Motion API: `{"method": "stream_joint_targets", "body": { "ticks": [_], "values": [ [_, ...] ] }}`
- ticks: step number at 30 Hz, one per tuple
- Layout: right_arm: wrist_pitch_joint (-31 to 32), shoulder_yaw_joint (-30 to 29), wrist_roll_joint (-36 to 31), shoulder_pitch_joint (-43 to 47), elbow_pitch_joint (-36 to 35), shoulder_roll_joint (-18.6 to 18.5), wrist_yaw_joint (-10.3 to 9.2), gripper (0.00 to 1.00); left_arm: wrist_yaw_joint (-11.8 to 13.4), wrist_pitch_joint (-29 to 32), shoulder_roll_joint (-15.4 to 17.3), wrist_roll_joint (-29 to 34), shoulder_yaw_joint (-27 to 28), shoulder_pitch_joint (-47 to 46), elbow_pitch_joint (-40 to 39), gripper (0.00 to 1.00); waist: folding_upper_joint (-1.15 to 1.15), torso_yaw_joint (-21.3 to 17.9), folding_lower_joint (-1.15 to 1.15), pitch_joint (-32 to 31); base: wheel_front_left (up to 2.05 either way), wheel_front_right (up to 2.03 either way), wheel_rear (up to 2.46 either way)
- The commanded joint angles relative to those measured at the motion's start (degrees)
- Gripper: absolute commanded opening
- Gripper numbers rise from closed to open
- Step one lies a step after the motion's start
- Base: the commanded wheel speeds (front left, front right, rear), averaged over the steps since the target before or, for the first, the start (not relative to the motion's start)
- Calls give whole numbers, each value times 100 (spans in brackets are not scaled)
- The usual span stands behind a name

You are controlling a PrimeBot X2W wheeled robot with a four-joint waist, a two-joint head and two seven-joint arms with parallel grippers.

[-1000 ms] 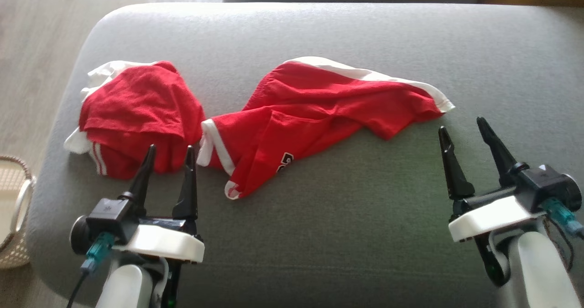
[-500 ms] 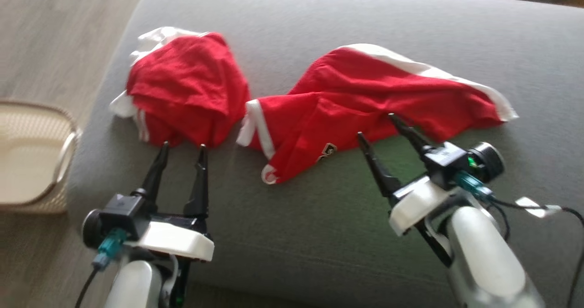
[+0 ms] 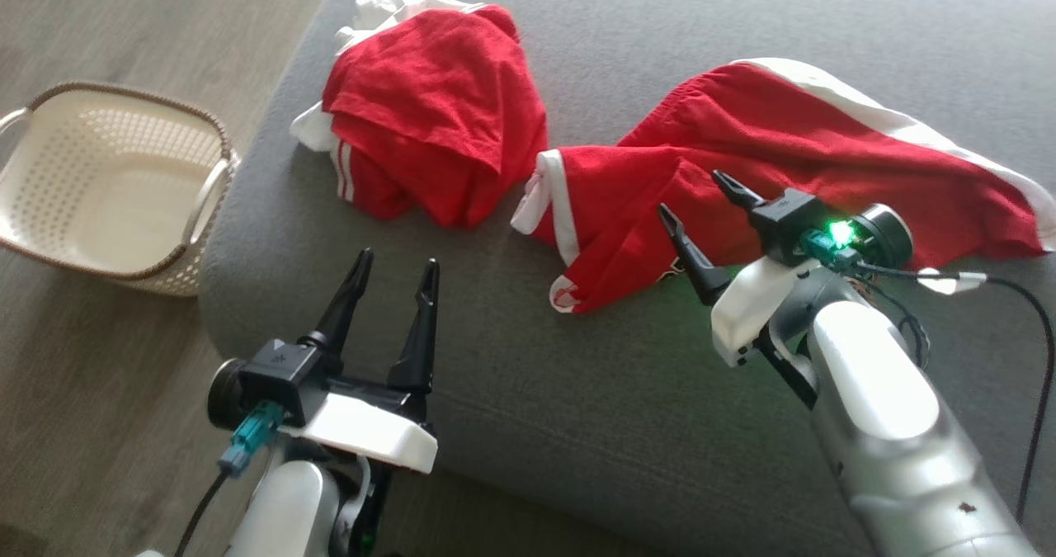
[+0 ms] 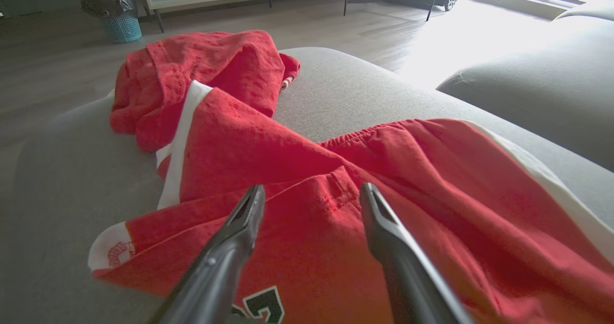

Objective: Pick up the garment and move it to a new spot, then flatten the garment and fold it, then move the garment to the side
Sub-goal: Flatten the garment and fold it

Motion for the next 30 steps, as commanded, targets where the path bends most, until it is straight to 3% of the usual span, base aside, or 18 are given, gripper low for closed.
{"method": "stream_joint_targets", "body": {
  "ticks": [1,10,11,12,13,21,30],
  "values": [
    [-76,79,-43,-185,-106,75,-1,100,35,-28,22,-29,169,-246,-155,100,0,66,0,49,0,0,0],
    [-173,-28,-262,-662,713,75,-1,100,115,-28,22,-122,-5,-321,-150,100,0,239,0,181,0,0,0],
    [-175,-17,-233,-692,793,75,-1,93,122,-28,22,-129,-18,-329,-150,100,0,249,0,187,0,0,0],
    [-178,0,-200,-721,870,75,-1,32,130,-28,22,-135,-28,-335,-149,100,0,255,0,191,0,0,0],
    [-184,31,-177,-748,940,75,-1,0,139,-28,22,-142,-34,-341,-146,100,0,257,0,192,0,0,0],
    [-424,14,73,-768,1007,75,-1,0,176,-28,22,-121,41,-323,-101,100,0,56,0,63,0,0,0],
    [-511,-432,366,-271,68,75,-1,0,94,-28,22,11,310,-250,-100,100,0,-687,0,-319,0,0,0]
  ]
}}
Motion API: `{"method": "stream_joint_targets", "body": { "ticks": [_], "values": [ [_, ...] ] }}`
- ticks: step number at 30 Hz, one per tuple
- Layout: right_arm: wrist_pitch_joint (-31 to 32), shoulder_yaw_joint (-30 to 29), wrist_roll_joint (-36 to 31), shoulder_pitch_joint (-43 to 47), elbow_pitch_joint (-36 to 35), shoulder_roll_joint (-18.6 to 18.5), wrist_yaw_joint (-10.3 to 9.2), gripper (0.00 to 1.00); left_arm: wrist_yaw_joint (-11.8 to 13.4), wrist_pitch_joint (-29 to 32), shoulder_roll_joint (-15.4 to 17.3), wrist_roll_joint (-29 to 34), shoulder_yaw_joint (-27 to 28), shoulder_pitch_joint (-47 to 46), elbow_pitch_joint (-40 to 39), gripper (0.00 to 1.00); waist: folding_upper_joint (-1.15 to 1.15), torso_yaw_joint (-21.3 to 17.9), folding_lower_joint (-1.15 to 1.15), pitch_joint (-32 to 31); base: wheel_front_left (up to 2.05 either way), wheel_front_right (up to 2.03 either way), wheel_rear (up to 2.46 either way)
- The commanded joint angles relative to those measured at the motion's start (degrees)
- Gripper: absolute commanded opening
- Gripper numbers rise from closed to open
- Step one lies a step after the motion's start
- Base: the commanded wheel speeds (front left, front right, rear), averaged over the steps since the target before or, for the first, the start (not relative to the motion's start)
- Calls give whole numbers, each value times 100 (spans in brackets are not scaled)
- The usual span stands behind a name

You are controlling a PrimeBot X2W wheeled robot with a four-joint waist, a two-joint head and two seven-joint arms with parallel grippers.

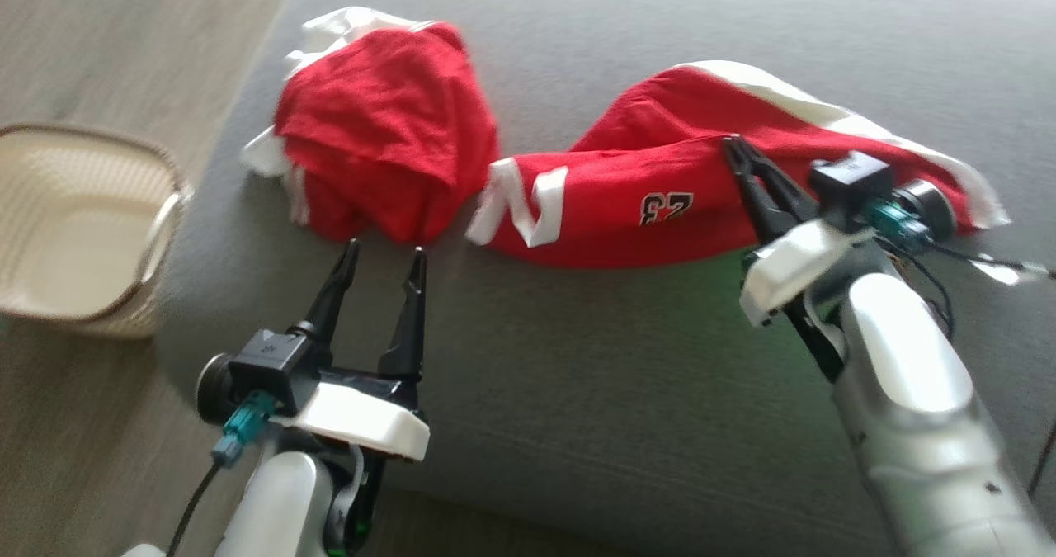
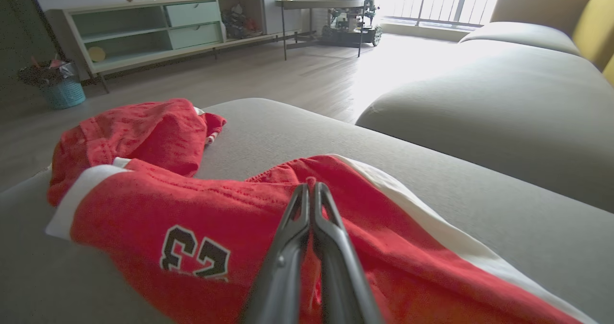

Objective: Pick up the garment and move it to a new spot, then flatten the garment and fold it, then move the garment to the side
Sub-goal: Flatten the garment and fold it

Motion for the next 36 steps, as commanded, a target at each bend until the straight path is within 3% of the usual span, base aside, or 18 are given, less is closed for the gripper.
{"method": "stream_joint_targets", "body": {
  "ticks": [1,14,22,23,24,30,36],
  "values": [
    [-67,-78,35,198,-416,81,-1,0,-28,-28,24,67,255,-119,-187,100,0,-376,0,-207,0,0,0],
    [162,-1355,-281,1213,-1748,39,-1,0,-130,-28,24,209,502,39,-189,100,0,-1412,0,-528,0,0,0],
    [481,-2341,-674,1440,-1814,-73,-1,0,-201,-28,24,278,522,-39,-174,100,0,-1861,0,-468,0,0,0],
    [535,-2505,-805,1432,-1771,-73,-1,40,-206,-28,24,285,519,-46,-167,100,0,-1906,0,-454,0,0,0],
    [573,-2646,-961,1414,-1734,-70,-1,100,-215,-28,24,296,510,-55,-154,100,0,-1940,0,-443,0,0,0],
    [287,-2699,-1126,1212,-1762,58,-1,100,-266,-28,24,371,536,-62,-70,100,0,-2156,0,-466,0,0,0],
    [11,-1939,-464,1453,-2289,78,-1,100,-270,-28,24,313,560,-26,-52,100,0,-2238,0,-634,0,0,0]
  ]
}}
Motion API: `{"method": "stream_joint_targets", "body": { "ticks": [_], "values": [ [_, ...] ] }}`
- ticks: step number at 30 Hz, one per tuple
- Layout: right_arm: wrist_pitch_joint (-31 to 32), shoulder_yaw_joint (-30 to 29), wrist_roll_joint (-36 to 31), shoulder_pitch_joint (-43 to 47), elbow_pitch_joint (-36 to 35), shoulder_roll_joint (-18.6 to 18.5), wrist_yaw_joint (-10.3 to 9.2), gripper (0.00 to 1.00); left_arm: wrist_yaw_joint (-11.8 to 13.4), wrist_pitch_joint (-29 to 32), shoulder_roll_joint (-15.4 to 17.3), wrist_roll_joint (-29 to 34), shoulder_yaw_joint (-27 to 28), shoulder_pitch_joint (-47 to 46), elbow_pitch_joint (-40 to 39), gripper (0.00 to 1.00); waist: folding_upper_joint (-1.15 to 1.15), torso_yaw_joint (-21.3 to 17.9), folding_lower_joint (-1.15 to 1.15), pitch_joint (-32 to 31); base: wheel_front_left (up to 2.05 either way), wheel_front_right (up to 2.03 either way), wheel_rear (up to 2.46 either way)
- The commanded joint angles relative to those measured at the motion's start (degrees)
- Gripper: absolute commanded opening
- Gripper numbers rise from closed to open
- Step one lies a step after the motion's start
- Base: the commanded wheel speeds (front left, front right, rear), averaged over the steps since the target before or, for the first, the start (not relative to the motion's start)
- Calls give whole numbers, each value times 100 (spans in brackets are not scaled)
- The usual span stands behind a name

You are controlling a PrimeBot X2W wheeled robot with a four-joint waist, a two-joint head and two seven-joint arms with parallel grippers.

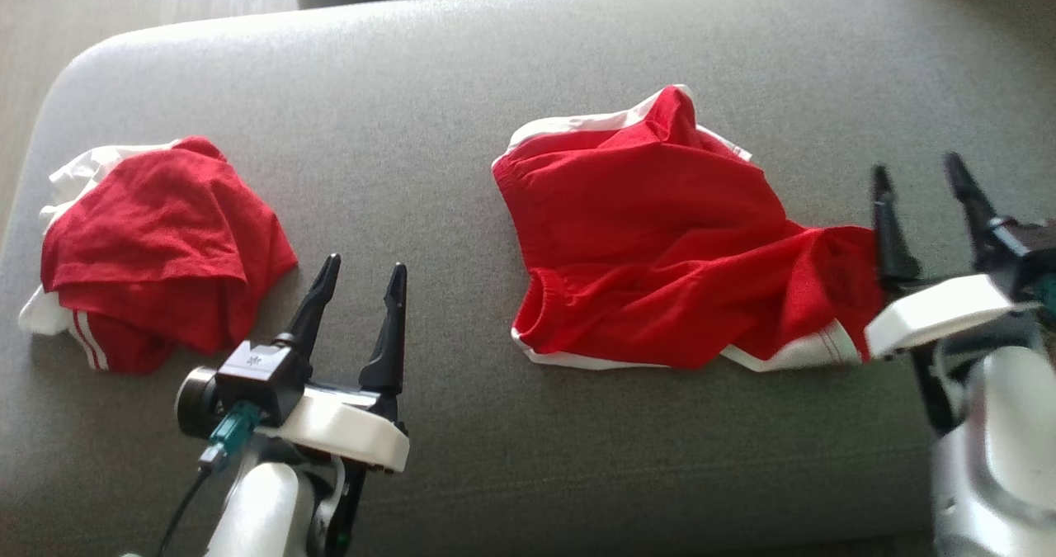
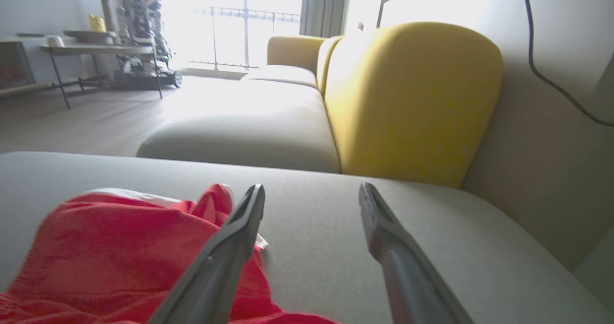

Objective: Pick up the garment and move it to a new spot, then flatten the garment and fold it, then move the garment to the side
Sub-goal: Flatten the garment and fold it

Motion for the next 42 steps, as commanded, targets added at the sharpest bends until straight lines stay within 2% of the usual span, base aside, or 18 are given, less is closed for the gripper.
{"method": "stream_joint_targets", "body": {
  "ticks": [1,5,11,23,26,33,42],
  "values": [
    [-69,293,157,83,-299,17,-1,100,-5,-28,21,-22,223,-154,-160,100,0,-25,0,-92,0,0,0],
    [-106,886,696,818,-612,18,-1,100,45,-28,21,-101,202,76,-137,100,0,-91,0,-389,0,0,0],
    [-121,1085,1089,1544,-759,18,-1,100,106,-28,21,-199,119,256,-197,100,0,-182,0,-485,0,0,0],
    [-127,1049,1058,1537,-838,19,-1,100,109,-28,21,-223,-2,168,-188,100,0,-335,0,-257,0,0,0],
    [-128,1055,1078,1480,-833,19,-1,100,19,-28,66,113,-193,33,-88,100,0,-423,0,-128,0,0,0],
    [-130,995,1100,1334,-803,19,-1,100,-242,-28,263,753,-860,-348,770,100,0,-633,0,171,0,0,0],
    [-131,988,1197,1186,-854,19,-1,100,-82,-28,171,654,-805,-990,2082,100,0,-857,0,462,0,0,0]
  ]
}}
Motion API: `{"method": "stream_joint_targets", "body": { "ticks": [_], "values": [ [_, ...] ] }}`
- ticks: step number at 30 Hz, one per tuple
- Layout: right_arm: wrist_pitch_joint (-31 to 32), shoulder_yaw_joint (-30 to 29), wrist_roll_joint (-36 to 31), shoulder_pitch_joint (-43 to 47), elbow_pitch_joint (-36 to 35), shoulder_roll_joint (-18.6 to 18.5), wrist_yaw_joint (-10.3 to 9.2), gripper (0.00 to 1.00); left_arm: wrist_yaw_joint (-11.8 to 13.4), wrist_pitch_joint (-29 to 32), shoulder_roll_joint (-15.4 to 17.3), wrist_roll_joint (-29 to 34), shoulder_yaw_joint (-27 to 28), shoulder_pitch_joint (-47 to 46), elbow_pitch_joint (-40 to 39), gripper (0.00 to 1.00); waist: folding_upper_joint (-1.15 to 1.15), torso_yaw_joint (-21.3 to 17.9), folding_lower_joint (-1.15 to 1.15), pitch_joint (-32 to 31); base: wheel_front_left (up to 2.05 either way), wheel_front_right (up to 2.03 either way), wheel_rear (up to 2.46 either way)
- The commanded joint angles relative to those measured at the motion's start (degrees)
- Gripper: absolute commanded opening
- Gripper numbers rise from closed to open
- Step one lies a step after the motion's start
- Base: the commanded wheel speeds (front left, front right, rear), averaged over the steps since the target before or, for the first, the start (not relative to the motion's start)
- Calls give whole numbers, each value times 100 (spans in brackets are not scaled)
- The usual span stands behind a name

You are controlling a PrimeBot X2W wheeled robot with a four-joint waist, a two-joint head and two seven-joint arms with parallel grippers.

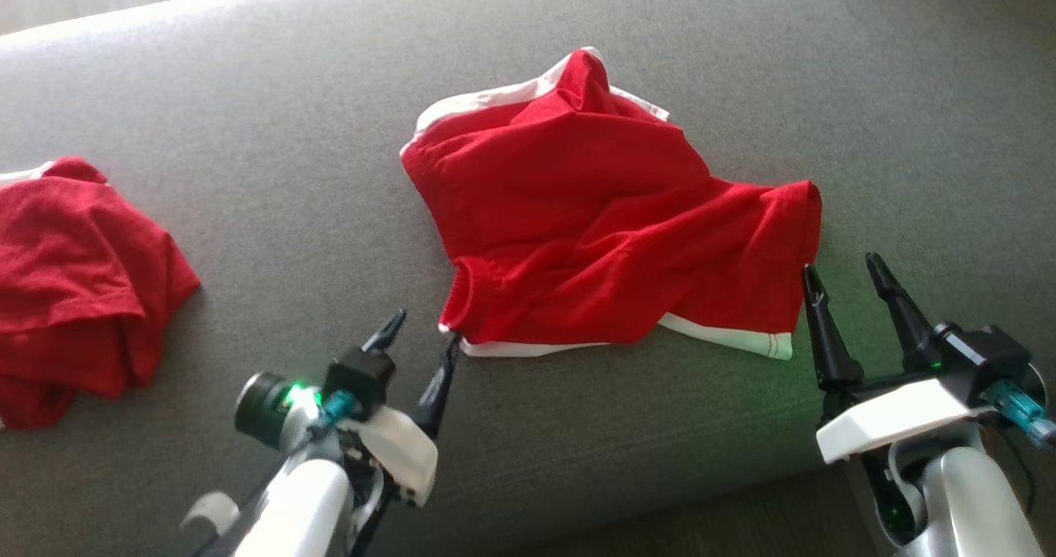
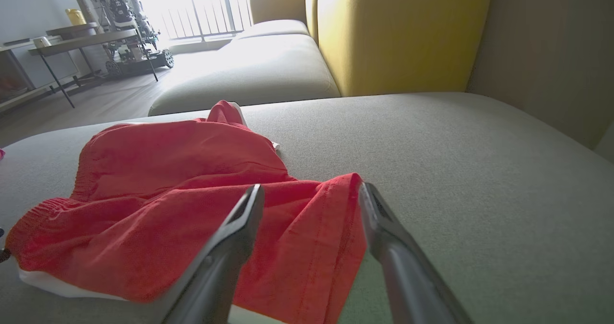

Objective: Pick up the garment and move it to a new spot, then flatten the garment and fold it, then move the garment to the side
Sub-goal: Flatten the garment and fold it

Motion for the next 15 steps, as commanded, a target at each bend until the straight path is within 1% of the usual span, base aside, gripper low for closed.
{"method": "stream_joint_targets", "body": {
  "ticks": [1,6,15],
  "values": [
    [-58,123,56,-172,-215,-33,-1,100,49,-29,-18,-154,257,-256,-41,100,0,-61,0,74,0,0,0],
    [-58,113,84,-211,-235,-33,-1,100,10,-29,-86,-507,359,-436,272,100,0,-124,0,161,0,0,0],
    [-59,82,31,-244,-221,-32,-1,100,-93,-29,-128,-846,249,-602,633,100,0,-138,0,207,0,0,0]
  ]
}}
